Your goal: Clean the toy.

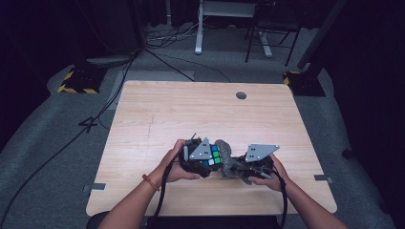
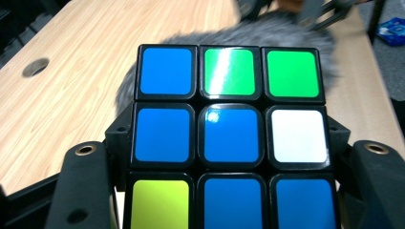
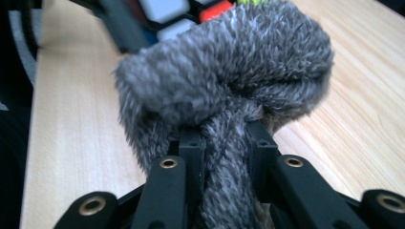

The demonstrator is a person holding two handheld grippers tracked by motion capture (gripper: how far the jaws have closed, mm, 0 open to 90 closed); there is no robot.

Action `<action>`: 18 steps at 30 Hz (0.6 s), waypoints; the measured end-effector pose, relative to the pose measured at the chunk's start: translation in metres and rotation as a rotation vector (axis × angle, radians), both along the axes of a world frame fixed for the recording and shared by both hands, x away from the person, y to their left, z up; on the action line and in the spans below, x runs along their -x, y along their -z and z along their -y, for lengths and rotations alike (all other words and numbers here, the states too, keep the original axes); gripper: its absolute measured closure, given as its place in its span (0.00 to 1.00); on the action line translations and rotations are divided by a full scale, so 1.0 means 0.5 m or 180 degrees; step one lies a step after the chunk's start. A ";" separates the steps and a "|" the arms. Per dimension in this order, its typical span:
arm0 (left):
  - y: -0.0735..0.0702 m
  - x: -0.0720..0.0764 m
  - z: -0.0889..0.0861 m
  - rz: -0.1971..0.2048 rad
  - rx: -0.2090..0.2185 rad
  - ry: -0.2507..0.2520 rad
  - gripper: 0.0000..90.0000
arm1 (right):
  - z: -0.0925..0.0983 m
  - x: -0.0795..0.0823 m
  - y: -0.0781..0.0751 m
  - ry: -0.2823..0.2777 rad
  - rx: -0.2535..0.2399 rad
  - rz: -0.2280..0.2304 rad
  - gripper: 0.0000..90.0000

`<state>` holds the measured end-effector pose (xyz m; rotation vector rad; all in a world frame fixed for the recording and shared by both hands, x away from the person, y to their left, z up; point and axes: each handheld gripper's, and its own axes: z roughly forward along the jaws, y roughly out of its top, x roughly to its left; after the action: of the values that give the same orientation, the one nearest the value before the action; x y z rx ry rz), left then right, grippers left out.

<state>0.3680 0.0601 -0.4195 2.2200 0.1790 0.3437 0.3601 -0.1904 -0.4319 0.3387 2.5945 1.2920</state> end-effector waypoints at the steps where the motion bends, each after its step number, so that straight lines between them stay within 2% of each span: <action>1: 0.003 -0.002 -0.001 -0.0008 -0.0012 -0.0013 0.37 | 0.000 0.003 -0.003 -0.0007 -0.0031 0.0019 0.83; 4: 0.012 -0.002 0.005 -0.0033 -0.0088 -0.0007 0.37 | 0.001 0.012 -0.014 -0.0093 -0.0182 0.0062 0.83; 7: 0.021 0.001 0.018 -0.0063 -0.0154 0.0040 0.37 | -0.003 0.020 -0.025 -0.0096 -0.0190 0.0162 0.82; 12: 0.033 0.009 0.038 -0.0103 -0.0244 0.0142 0.37 | 0.003 0.014 -0.028 -0.0030 -0.0312 0.0165 0.82; 14: 0.032 0.012 0.042 -0.0064 -0.0248 0.0139 0.37 | 0.006 0.009 -0.028 0.0004 -0.0342 0.0153 0.82; 17: 0.020 0.013 0.036 -0.0028 -0.0135 0.0142 0.37 | 0.012 -0.005 -0.017 0.0144 -0.0207 0.0125 0.82; 18: 0.015 0.014 0.033 0.0010 -0.0121 0.0124 0.37 | 0.016 -0.015 -0.006 0.0197 -0.0174 0.0049 0.82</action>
<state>0.3608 0.0436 -0.4270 2.2572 0.1283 0.3315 0.3674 -0.1984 -0.4287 0.4135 2.5190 1.3412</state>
